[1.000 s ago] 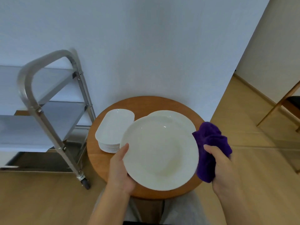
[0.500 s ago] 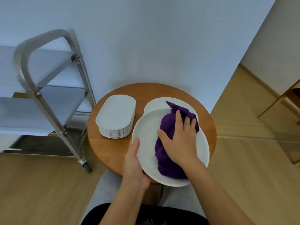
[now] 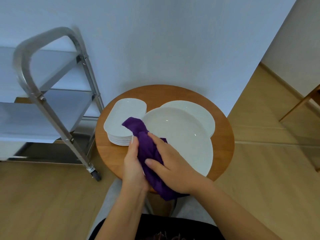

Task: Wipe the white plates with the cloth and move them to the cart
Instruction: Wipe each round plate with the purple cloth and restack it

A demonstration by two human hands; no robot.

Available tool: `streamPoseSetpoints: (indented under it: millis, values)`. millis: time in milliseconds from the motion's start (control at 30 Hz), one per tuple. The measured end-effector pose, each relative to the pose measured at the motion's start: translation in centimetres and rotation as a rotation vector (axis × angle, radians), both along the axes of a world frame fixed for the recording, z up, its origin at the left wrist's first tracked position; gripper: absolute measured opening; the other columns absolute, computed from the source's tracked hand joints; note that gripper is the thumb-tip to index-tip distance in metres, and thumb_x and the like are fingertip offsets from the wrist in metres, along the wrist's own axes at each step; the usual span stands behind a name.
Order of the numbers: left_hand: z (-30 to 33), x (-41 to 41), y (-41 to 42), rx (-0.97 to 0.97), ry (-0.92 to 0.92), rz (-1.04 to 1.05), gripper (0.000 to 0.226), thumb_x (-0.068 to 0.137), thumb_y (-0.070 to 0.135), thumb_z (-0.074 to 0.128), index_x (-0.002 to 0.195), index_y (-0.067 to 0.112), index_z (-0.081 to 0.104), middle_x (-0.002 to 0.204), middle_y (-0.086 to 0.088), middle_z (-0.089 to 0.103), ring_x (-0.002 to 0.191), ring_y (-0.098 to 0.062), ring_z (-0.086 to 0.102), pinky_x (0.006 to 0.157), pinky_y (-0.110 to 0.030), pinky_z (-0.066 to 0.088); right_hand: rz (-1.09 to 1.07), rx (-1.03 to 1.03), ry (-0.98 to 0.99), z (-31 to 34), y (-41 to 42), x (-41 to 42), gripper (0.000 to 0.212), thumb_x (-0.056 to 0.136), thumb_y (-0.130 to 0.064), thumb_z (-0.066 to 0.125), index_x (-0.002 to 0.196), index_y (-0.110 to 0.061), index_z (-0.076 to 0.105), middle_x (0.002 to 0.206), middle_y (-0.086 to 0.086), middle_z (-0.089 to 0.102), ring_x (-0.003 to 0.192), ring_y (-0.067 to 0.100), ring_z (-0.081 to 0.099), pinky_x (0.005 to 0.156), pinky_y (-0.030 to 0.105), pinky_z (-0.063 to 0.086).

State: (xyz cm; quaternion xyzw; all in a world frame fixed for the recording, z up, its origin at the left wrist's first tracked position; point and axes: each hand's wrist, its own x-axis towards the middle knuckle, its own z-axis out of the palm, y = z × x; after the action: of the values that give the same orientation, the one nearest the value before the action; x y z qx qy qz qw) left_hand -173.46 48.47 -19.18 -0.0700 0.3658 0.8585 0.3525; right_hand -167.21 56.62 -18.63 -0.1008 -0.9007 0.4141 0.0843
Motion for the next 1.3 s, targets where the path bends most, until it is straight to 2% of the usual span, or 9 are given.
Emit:
streamPoseSetpoints:
  millis: [200, 300, 433, 633, 867, 1000, 1100, 1200, 1300]
  values:
    - [0.9, -2.0, -0.9, 0.086, 0.013, -0.026, 0.044, 0.081, 0.043, 0.055, 0.121, 0.023, 0.056, 0.099, -0.009, 0.073, 0.089, -0.03, 0.07, 0.069, -0.042, 0.059, 0.097, 0.201, -0.032, -0.5, 1.3, 4.3, 0.062, 0.087, -0.053, 0.048, 0.143, -0.037, 0.03, 0.121, -0.013, 0.058, 0.101, -0.001, 0.05, 0.088, 0.018, 0.04]
    - [1.2, -2.6, -1.4, 0.113, 0.079, -0.1, 0.06, 0.076, 0.042, 0.053, 0.133, 0.025, 0.048, 0.123, -0.011, 0.063, 0.11, -0.034, 0.061, 0.084, -0.048, 0.052, 0.057, 0.395, -0.034, -0.5, 3.3, 5.0, 0.062, 0.085, -0.049, 0.051, 0.143, -0.028, 0.039, 0.099, -0.01, 0.063, 0.082, 0.001, 0.047, 0.073, 0.018, 0.035]
    - [1.4, -2.5, -1.9, 0.049, 0.185, -0.147, 0.058, 0.078, 0.042, 0.052, 0.134, 0.03, 0.046, 0.126, -0.008, 0.061, 0.114, -0.033, 0.058, 0.093, -0.053, 0.047, -0.022, 0.589, -0.024, -0.9, 6.2, 5.1, 0.061, 0.087, -0.04, 0.058, 0.142, -0.021, 0.04, 0.134, -0.002, 0.056, 0.121, 0.015, 0.049, 0.105, 0.024, 0.026]
    - [1.2, -2.0, -1.6, 0.017, 0.189, -0.31, 0.031, 0.08, 0.036, 0.054, 0.109, 0.03, 0.062, 0.098, -0.005, 0.073, 0.087, -0.025, 0.071, 0.064, -0.039, 0.058, -0.019, 0.809, -0.066, 0.1, 8.7, 2.1, 0.067, 0.096, -0.043, 0.041, 0.152, -0.024, 0.009, 0.159, -0.001, 0.016, 0.144, 0.01, -0.006, 0.115, 0.025, -0.012]
    - [1.7, -1.7, -1.1, -0.005, 0.242, -0.368, 0.045, 0.077, 0.035, 0.057, 0.119, 0.02, 0.062, 0.106, -0.01, 0.071, 0.091, -0.025, 0.07, 0.067, -0.035, 0.058, 0.234, 0.95, 0.217, 1.6, 7.6, -0.7, 0.066, 0.087, -0.046, 0.043, 0.144, -0.014, 0.032, 0.149, 0.017, 0.034, 0.14, 0.031, 0.014, 0.115, 0.042, 0.01]
    - [1.9, -2.5, -1.7, 0.077, 0.259, -0.3, 0.028, 0.083, 0.034, 0.051, 0.1, 0.03, 0.072, 0.103, -0.005, 0.072, 0.09, -0.024, 0.07, 0.068, -0.036, 0.059, 0.024, 0.91, 0.115, 1.7, 8.4, -0.5, 0.069, 0.088, -0.05, 0.035, 0.146, -0.015, 0.024, 0.153, 0.016, 0.027, 0.142, 0.028, 0.008, 0.117, 0.042, 0.01]
    - [2.3, -2.7, -1.8, 0.023, 0.224, -0.204, 0.039, 0.08, 0.037, 0.054, 0.118, 0.029, 0.06, 0.105, -0.005, 0.07, 0.093, -0.026, 0.068, 0.069, -0.04, 0.059, -0.181, 0.826, 0.008, 0.9, 7.9, -0.1, 0.07, 0.091, -0.054, 0.028, 0.148, -0.023, 0.0, 0.159, 0.01, 0.011, 0.146, 0.023, -0.003, 0.116, 0.034, -0.007]
    - [2.5, -3.0, -1.7, -0.071, 0.226, -0.054, 0.041, 0.08, 0.041, 0.058, 0.12, 0.033, 0.054, 0.093, 0.002, 0.074, 0.085, -0.021, 0.072, 0.057, -0.033, 0.057, -0.329, 0.655, -0.117, -0.7, 6.1, 0.8, 0.07, 0.096, -0.051, 0.023, 0.139, -0.027, -0.026, 0.16, 0.005, -0.007, 0.145, 0.02, -0.014, 0.112, 0.031, -0.016]
    - [2.8, -2.7, -1.0, -0.079, 0.269, -0.001, 0.03, 0.083, 0.042, 0.056, 0.113, 0.037, 0.058, 0.091, 0.006, 0.073, 0.09, -0.021, 0.069, 0.056, -0.03, 0.055, -0.32, 0.376, -0.185, -1.9, 2.7, 1.7, 0.077, 0.092, -0.047, 0.023, 0.142, -0.025, -0.031, 0.159, -0.001, -0.013, 0.145, 0.017, -0.016, 0.114, 0.035, -0.015]
